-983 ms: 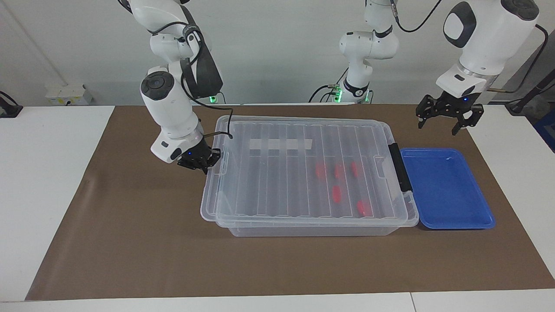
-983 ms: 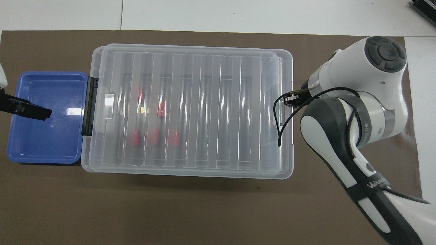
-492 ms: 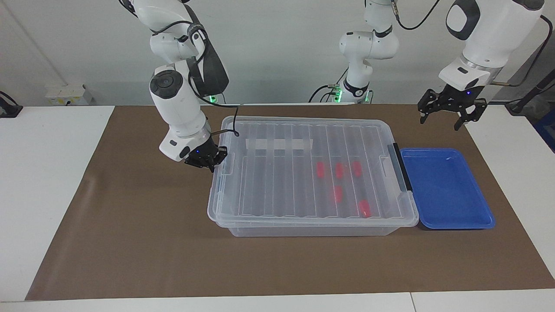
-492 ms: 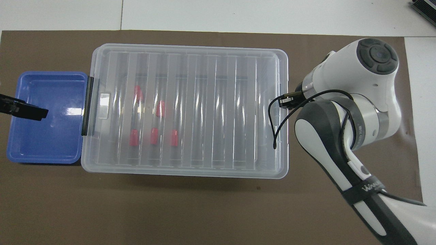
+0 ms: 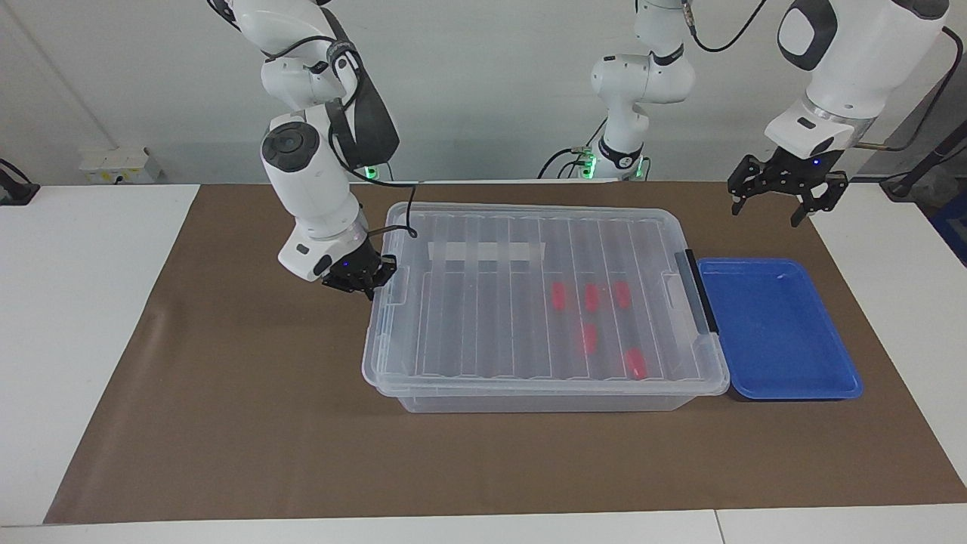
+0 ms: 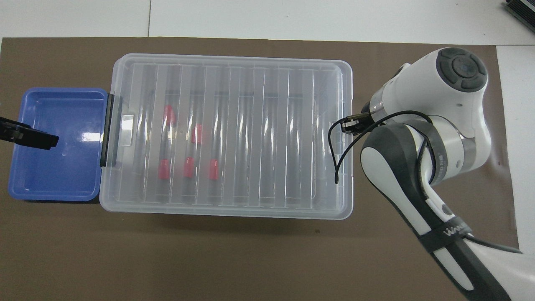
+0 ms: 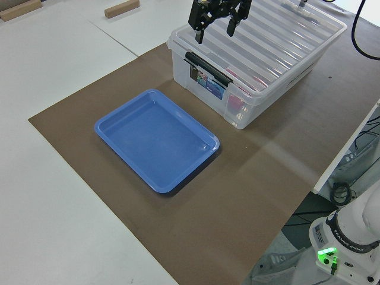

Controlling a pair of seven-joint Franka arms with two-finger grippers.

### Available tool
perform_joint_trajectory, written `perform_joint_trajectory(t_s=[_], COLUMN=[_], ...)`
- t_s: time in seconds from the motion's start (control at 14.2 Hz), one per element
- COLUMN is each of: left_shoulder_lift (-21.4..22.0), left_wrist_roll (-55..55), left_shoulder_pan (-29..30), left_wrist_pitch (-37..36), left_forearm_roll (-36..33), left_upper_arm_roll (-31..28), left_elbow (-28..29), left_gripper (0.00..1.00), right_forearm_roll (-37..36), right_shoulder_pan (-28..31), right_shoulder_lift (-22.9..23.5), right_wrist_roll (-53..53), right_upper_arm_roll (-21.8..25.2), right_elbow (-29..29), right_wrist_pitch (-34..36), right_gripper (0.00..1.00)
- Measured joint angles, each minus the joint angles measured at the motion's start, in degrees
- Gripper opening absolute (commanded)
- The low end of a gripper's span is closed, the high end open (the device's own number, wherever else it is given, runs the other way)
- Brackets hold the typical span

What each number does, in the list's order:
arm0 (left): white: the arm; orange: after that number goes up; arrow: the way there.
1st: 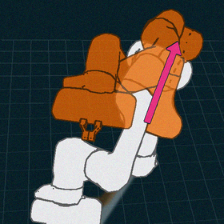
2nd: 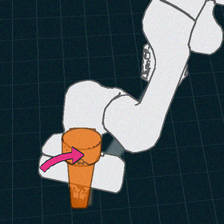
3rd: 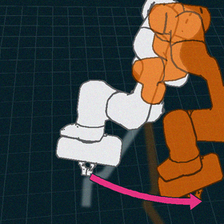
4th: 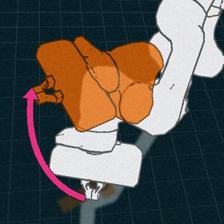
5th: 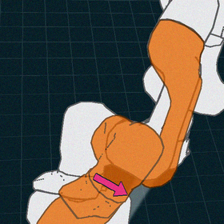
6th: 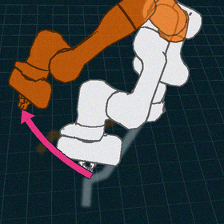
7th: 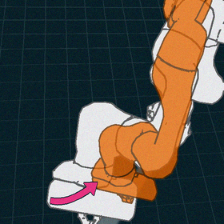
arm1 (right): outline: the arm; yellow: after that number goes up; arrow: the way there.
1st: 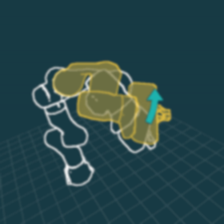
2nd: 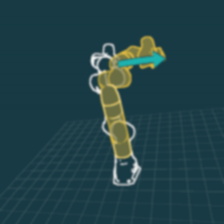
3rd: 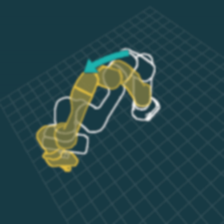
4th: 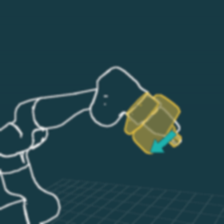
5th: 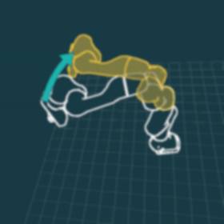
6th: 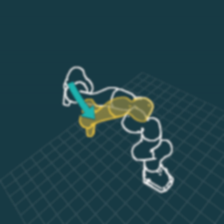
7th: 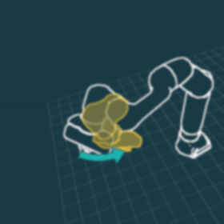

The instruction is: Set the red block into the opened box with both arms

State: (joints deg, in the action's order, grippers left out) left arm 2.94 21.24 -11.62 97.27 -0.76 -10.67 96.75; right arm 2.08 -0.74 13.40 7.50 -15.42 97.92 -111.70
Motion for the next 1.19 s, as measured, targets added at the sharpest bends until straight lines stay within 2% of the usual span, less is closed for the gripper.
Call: perform_joint_trajectory(t_s=[0.42,0.7,0.77,0.84,0.91,1.19], left_shoulder_lift=[0.18,0.29,0.3,0.3,0.3,0.3], left_wrist_roll=[0.0,0.0,0.0,0.0,0.0,0.0], left_shoulder_pan=[0.0,0.02,0.04,0.04,0.04,0.06], left_wrist_pitch=[-0.07,-0.08,-0.1,-0.1,-0.1,-0.1], left_forearm_roll=[0.0,0.0,0.0,0.0,0.0,0.0], left_upper_arm_roll=[-0.02,-0.14,-0.18,-0.19,-0.2,-0.22], left_elbow=[-0.01,-0.01,-0.01,-0.01,-0.01,-0.01], left_gripper=[1.0,1.0,1.0,1.0,1.0,1.0], right_forearm_roll=[0.01,0.0,-0.03,-0.03,-0.03,-0.43], right_shoulder_pan=[0.28,0.45,0.39,0.38,0.37,-0.26], right_shoulder_lift=[-3.47,-6.98,-7.85,-8.78,-9.57,-12.53], right_wrist_roll=[2.05,4.53,4.53,4.53,4.53,5.51], right_upper_arm_roll=[0.35,3.51,4.94,6.46,7.83,12.67], right_elbow=[-0.01,0.12,0.29,0.5,0.63,0.49], right_wrist_pitch=[3.7,7.26,7.69,7.91,7.98,9.59], right_gripper=[0.0,0.0,0.06,0.72,1.0,1.0])
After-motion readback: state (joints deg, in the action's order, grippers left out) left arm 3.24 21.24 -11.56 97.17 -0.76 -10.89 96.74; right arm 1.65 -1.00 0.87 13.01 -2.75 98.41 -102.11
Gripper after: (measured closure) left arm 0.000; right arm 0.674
